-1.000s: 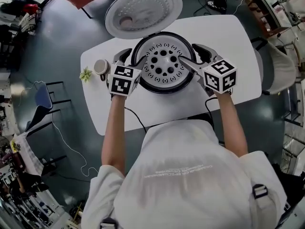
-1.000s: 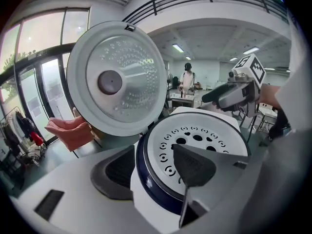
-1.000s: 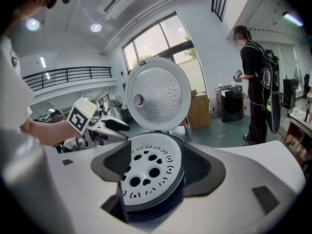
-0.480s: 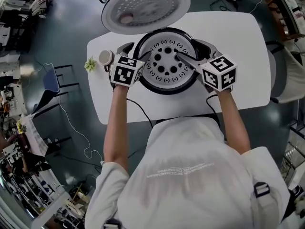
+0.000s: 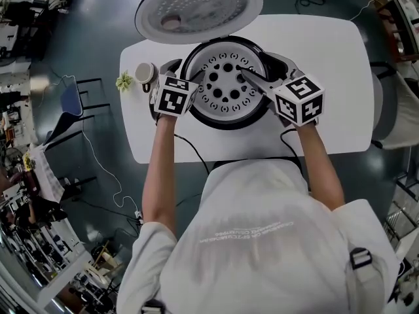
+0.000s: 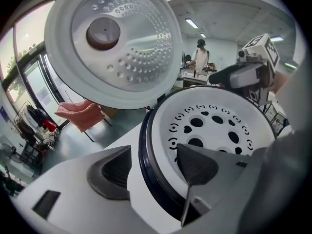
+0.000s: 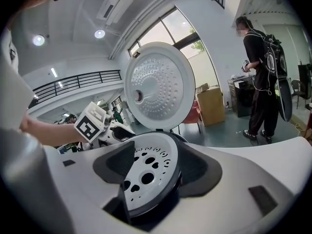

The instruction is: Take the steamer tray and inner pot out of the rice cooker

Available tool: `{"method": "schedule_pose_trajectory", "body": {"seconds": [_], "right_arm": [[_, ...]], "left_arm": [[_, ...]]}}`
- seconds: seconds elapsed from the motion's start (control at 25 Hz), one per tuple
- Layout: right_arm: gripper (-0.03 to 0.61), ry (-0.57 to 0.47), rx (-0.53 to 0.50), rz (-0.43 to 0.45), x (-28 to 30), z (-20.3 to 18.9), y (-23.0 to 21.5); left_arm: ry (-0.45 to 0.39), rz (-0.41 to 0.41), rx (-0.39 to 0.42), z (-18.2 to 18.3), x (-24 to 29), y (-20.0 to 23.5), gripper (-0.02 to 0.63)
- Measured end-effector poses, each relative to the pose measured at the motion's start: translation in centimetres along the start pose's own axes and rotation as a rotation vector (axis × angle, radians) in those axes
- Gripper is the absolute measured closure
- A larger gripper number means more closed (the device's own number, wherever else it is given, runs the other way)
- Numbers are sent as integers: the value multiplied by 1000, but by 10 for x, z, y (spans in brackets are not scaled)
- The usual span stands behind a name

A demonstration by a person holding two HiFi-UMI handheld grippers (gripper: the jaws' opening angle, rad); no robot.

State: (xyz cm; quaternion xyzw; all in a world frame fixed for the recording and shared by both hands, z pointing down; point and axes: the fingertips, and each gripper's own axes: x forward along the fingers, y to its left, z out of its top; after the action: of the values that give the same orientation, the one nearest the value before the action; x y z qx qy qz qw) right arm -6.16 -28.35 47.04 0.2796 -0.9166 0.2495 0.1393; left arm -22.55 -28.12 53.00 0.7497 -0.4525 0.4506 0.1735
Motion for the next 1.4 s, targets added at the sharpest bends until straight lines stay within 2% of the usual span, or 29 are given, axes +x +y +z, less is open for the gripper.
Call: {"method": "schedule_pose_trajectory", "body": {"seconds": [0.36,0.56,0.68,0.8,1.04,1.4], "right_arm": [[293,24,-34,-31,0,-4,-1],[293,22,-36,-35,0,-6,-1],[293,14,-40,-39,0,-6,0],[313,4,-42,-37,1,-5,2],[331,-5,-42,-42,-5,-7,2],[348,21,-55,-59,0,-10,0]], "left_arm": [[9,63,43,5,-13,2,319],[-22,82,66,9,-24,1,327],[-34,62,54,7,-26,-1,357],[-36,46,37,5,-29,1,361],[-62,-22,20,6,-33,-14,474],[-136,-20,-39,8,-37,-12,495]]}}
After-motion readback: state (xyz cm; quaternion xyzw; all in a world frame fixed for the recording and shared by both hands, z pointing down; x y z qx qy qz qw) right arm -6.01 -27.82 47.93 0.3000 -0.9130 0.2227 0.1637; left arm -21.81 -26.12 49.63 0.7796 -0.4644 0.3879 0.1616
